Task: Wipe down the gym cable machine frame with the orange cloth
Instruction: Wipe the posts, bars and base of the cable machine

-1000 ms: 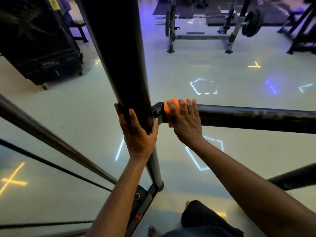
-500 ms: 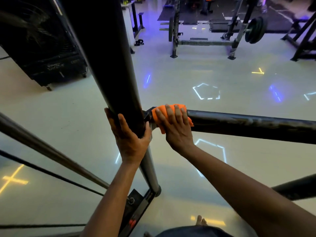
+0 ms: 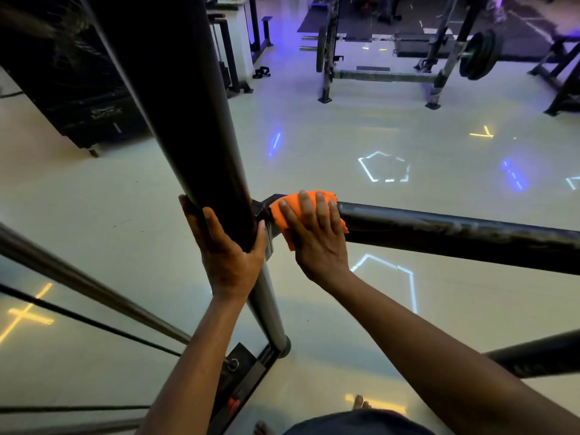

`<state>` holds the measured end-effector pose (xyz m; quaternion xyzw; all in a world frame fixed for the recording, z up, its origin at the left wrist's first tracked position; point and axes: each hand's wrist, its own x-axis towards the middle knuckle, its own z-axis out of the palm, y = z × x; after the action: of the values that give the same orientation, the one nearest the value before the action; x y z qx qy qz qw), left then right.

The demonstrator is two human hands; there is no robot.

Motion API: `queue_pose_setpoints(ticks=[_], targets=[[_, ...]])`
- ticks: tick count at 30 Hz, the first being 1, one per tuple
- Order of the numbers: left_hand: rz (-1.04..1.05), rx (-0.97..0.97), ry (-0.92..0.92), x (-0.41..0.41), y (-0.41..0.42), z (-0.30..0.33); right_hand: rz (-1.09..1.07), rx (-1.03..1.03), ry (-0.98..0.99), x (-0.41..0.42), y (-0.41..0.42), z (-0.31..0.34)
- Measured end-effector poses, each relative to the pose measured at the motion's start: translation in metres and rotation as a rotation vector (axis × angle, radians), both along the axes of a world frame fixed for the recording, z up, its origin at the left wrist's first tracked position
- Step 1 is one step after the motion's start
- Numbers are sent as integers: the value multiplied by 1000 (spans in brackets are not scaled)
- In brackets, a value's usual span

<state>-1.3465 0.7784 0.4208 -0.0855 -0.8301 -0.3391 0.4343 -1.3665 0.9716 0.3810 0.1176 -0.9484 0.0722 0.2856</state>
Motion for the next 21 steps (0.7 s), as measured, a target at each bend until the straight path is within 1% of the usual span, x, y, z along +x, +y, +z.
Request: queue_pose_setpoints(ticks=[3,5,7,9,11,14,18,21], targets=[[-9,-6,-12,0,1,1,-88,-40,-44,-8,-32,2],[-4,-9,-15,1,1,0,-100,-69,-45,-12,-46,1],[-7,-6,-21,1,-1,0,-58,-39,0,-16,-35,-2],[-19,-6,-28,2,-3,0,-39,41,37,-13,-14,-4],[-33,-5,-43,3,-6,-1,-74,76,46,-4,5,-6],[-53,-14,-81,7,-7,-12,-141,52,20,5,16,-4],[-82,-25,-187,25,-1,-42,-243,-17,-26,-6,-28,7],[-92,-58,-213,35,-3,-57,-213,16,-51,-10,-39,8]])
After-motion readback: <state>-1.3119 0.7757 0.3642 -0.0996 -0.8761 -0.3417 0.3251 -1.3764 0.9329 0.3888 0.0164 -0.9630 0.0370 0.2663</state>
